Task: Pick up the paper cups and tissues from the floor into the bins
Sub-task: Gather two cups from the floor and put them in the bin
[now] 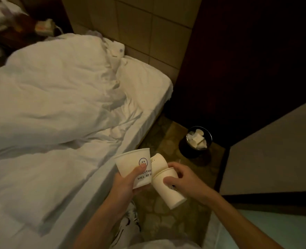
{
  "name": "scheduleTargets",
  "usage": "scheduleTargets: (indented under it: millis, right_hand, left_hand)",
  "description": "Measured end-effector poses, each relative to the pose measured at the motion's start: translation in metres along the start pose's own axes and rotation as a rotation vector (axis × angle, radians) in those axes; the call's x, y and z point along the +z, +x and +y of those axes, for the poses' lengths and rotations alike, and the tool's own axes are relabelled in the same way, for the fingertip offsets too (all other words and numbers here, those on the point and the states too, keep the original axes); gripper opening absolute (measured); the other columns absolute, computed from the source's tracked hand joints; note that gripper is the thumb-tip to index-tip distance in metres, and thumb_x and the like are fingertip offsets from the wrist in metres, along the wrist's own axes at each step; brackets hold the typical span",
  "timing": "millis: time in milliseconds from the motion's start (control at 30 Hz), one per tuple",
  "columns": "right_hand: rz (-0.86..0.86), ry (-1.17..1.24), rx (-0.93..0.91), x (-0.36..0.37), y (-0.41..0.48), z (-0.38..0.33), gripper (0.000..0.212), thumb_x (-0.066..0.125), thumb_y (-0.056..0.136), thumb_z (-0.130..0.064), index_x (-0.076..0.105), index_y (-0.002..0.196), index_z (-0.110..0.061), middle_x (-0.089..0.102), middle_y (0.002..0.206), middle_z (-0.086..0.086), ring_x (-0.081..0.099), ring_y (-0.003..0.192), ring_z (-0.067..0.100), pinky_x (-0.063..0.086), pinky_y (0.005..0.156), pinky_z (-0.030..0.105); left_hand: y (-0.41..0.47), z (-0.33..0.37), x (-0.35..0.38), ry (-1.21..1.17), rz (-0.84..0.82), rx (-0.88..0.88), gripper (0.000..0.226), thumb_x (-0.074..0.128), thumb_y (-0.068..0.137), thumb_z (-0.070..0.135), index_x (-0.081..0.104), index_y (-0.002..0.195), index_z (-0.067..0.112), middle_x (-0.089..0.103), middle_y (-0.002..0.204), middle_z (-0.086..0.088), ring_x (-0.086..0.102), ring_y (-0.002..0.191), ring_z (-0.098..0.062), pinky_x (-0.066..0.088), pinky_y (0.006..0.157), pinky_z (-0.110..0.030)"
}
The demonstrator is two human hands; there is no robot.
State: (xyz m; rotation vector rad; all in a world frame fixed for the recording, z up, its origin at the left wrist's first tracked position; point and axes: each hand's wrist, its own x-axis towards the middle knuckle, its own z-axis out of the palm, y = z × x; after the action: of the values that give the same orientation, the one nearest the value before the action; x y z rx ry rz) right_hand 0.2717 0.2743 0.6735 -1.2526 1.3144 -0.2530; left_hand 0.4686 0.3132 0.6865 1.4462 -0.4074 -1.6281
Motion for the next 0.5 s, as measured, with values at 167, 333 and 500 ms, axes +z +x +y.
scheduleTargets:
  millis: [167,333,500]
  right_hand:
    - [0.215,0.123,0.120,-0.019,0.036,-0.007,0.069,0.080,0.075,-0.035,0.040,0.132,-0.038,0.051,0.120,-0.016,0.062,0.096,0.008,0.054,0.068,0.022]
    - [0.437,0.275,0.270,-0.027,0.060,0.007,0.052,0.084,0.071,-0.039,0.047,0.106,-0.029,0.054,0.106,-0.011,0.059,0.090,0.006,0.047,0.062,0.017]
    - [0.478,0.497,0.403,-0.054,0.098,0.024,0.033,0.081,0.075,-0.037,0.053,0.081,-0.020,0.065,0.097,0.005,0.063,0.086,0.019,0.052,0.065,0.031]
  left_hand:
    - [0.068,0.029,0.011,0.038,-0.118,-0.083,0.051,0.076,0.066,0.031,0.066,0.113,0.014,0.076,0.101,-0.009,0.073,0.094,-0.026,0.059,0.078,-0.045]
    - [0.119,0.035,0.023,0.064,-0.192,-0.183,0.052,0.077,0.067,0.031,0.066,0.115,0.016,0.075,0.104,-0.009,0.073,0.093,-0.025,0.060,0.074,-0.044]
    - [0.176,0.027,0.055,-0.024,-0.156,-0.326,0.058,0.078,0.069,0.032,0.062,0.122,0.015,0.073,0.110,-0.013,0.072,0.099,-0.028,0.058,0.078,-0.044]
